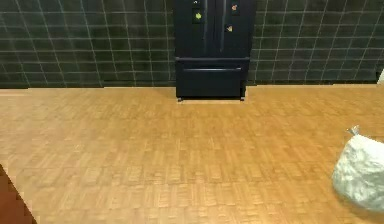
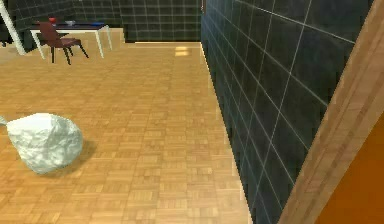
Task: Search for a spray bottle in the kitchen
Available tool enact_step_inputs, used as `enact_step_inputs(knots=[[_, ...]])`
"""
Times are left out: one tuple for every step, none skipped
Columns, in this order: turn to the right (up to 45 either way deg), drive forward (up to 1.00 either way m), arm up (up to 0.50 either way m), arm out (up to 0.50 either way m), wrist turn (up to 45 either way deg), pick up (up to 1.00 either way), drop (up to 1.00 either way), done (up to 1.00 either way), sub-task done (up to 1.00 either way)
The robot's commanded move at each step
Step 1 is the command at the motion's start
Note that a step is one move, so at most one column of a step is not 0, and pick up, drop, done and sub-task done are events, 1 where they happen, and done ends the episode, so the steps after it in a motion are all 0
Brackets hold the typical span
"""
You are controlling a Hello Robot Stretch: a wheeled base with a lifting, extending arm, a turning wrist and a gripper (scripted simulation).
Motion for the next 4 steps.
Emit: enact_step_inputs(knots=[[6.0, 0.00, 0.00, 0.00, 0.0, 0.00, 0.00, 0.00, 0.00], [0.0, 0.50, 0.00, 0.00, 0.0, 0.00, 0.00, 0.00, 0.00], [-45.0, 0.00, 0.00, 0.00, 0.0, 0.00, 0.00, 0.00, 0.00], [-9.0, 0.00, 0.00, 0.00, 0.0, 0.00, 0.00, 0.00, 0.00]])
